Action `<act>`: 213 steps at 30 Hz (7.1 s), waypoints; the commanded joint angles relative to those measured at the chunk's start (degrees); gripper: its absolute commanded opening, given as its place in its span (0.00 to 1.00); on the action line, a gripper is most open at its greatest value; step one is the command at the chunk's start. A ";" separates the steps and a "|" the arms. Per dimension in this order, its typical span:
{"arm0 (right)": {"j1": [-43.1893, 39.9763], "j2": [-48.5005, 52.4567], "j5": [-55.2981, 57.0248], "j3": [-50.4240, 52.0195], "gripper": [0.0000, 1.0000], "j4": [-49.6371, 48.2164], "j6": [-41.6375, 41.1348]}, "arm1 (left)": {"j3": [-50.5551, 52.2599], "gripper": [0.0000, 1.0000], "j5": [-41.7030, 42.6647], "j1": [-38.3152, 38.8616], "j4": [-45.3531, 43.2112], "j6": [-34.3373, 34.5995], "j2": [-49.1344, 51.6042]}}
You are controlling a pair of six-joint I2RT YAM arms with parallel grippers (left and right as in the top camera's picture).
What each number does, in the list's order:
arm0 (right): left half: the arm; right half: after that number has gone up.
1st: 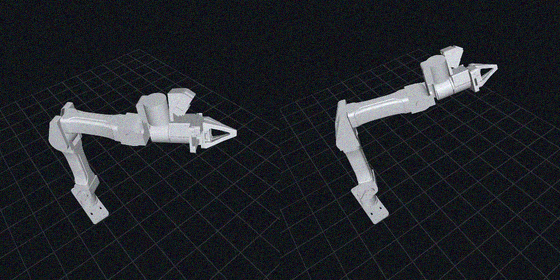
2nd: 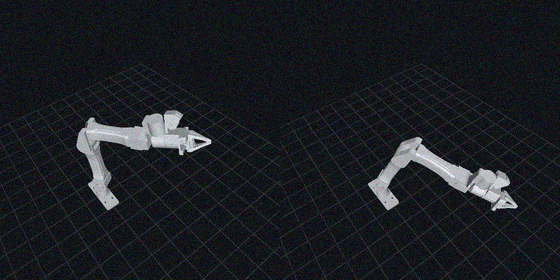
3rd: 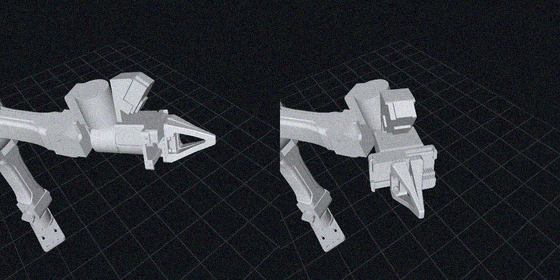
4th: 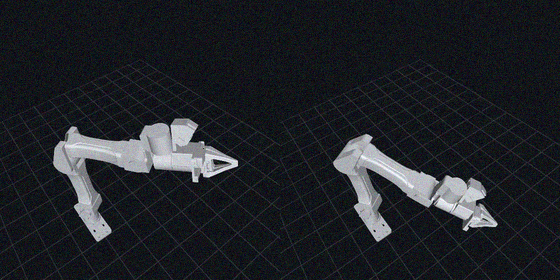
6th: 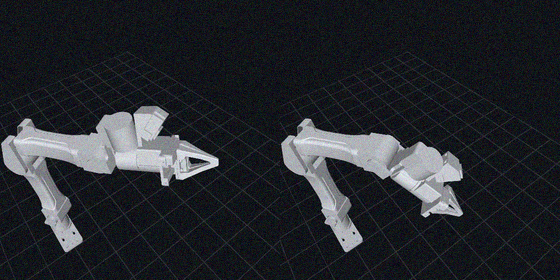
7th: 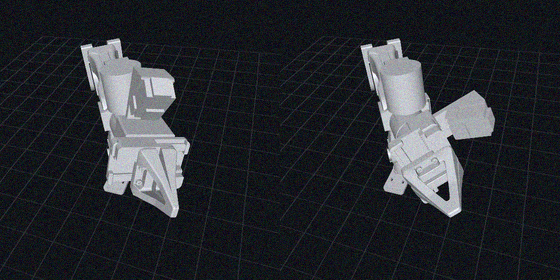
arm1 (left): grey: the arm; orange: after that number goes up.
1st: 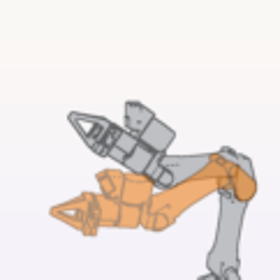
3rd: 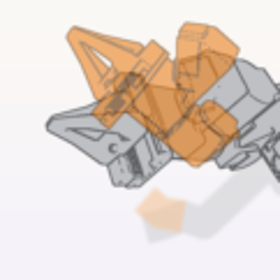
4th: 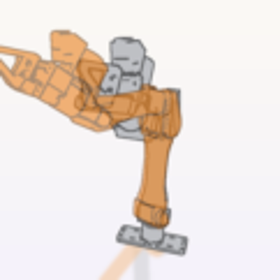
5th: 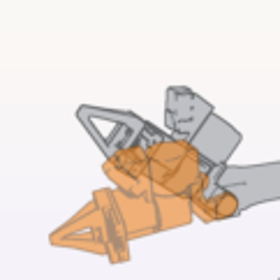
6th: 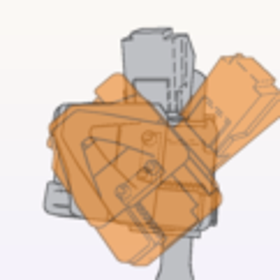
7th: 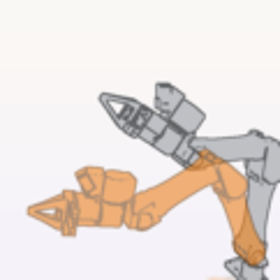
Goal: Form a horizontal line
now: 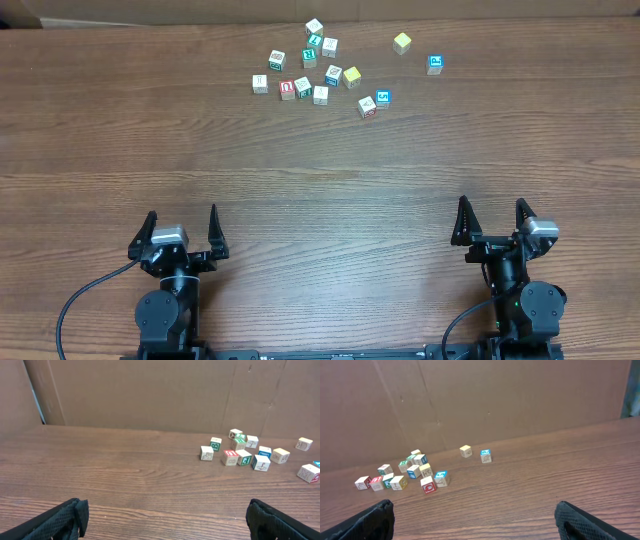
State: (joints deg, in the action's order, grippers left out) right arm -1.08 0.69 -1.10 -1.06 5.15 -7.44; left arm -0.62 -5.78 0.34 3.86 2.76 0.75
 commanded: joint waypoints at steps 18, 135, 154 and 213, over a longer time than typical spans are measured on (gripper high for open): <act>0.26 -0.52 0.13 0.59 1.00 -0.31 0.42 | 0.35 1.00 -0.57 -0.33 -0.02 -1.09 -0.50; 0.26 -0.52 0.13 0.59 1.00 -0.31 0.42 | -97.37 0.92 0.02 7.58 3.63 2.12 137.28; 0.26 -0.52 0.15 0.59 1.00 -0.31 0.42 | -98.29 0.18 -2.27 7.08 18.34 1.92 113.11; 0.26 -0.52 0.15 0.59 1.00 -0.31 0.42 | -47.15 0.40 -1.51 -18.75 13.97 -26.36 100.50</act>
State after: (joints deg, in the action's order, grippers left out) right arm -1.08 0.58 -1.08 -1.06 5.15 -7.42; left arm -49.10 -11.27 -17.04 17.26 -22.74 98.28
